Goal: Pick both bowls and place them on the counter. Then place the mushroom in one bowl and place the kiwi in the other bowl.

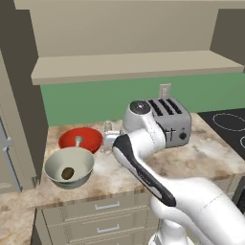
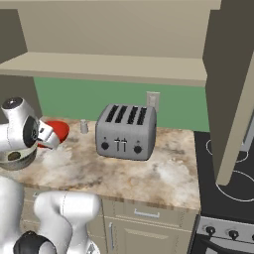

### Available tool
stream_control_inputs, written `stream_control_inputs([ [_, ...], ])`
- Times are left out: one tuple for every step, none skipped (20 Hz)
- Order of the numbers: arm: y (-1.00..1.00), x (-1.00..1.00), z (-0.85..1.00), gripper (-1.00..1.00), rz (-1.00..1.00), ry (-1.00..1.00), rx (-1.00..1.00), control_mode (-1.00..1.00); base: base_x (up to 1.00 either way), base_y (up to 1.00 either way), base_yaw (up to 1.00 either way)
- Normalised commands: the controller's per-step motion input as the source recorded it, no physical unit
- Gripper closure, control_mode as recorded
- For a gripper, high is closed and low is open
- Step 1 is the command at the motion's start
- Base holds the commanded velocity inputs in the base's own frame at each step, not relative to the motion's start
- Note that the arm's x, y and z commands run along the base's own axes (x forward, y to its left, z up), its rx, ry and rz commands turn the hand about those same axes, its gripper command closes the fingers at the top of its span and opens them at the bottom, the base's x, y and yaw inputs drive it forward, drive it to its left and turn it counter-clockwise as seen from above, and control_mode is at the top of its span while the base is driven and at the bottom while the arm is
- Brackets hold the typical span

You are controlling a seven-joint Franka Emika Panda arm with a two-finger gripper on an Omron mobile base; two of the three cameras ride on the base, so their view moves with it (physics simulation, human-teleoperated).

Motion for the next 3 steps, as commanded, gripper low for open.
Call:
stream_control_inputs([
  [-0.37, -0.66, 0.28, -1.00, 0.06, -0.12, 0.00, -1.00, 0.00, 0.00, 0.00],
  [-0.34, -0.67, 0.28, -1.00, 0.06, -0.15, 0.00, -1.00, 0.00, 0.00, 0.00],
  [-0.32, -0.67, 0.28, -1.00, 0.06, -0.15, 0.00, -1.00, 0.00, 0.00, 0.00],
])
